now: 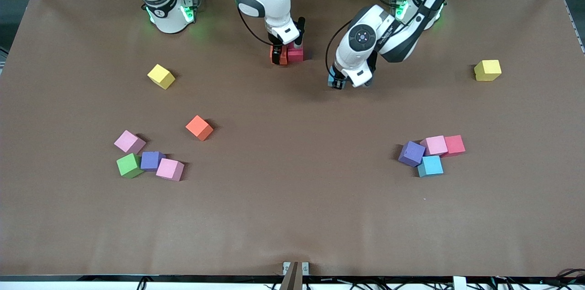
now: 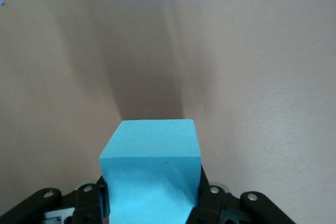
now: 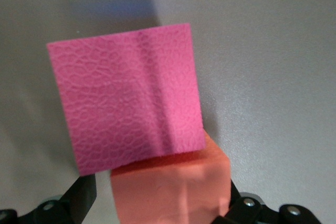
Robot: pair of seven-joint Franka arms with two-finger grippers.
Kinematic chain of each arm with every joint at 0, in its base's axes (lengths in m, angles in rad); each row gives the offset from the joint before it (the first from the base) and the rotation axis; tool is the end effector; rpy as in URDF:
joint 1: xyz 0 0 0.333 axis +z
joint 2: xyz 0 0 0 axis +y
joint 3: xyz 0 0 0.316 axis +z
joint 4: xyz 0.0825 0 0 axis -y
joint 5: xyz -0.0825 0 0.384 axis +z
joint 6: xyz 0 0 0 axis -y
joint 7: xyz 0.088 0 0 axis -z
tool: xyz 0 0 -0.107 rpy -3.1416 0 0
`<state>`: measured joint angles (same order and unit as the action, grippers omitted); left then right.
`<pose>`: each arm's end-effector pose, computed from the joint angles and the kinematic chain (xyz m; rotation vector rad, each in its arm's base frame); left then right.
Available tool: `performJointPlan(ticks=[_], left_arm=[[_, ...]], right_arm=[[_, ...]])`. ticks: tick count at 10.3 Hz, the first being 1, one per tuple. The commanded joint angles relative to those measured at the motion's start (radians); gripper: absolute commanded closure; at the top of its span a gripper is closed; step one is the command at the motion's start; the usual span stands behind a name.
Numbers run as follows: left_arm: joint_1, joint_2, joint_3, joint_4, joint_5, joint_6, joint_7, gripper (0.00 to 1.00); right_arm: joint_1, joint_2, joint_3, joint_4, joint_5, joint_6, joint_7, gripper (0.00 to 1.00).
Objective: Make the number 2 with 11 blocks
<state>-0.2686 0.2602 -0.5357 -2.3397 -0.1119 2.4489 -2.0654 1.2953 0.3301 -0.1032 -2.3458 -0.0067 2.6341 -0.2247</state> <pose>0.3456 -0.3678 0.2302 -2.3590 -1.9054 0.3246 0.1903 0.4735 0.1895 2.3359 2.0233 -0.0286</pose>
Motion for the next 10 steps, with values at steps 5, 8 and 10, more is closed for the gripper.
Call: performJointPlan(ticks=[5, 8, 10], left_arm=[[0.012, -0.039, -0.108, -0.059, -0.165, 0.011, -0.114, 0.58], [0.012, -0.038, -0.174, -0.111, -0.201, 0.132, -0.189, 0.58], [0.014, -0.038, -0.214, -0.154, -0.216, 0.215, -0.220, 0.58]], right_arm=[[-0.051, -0.233, -0.018, -0.007, -0.009, -0.259, 0.001, 0.00], [-0.152, -0.354, -0.139, 0.041, -0.010, -0.449, -0.082, 0.00], [-0.192, -0.341, -0.310, 0.216, -0.018, -0.662, -0.131, 0.00]])
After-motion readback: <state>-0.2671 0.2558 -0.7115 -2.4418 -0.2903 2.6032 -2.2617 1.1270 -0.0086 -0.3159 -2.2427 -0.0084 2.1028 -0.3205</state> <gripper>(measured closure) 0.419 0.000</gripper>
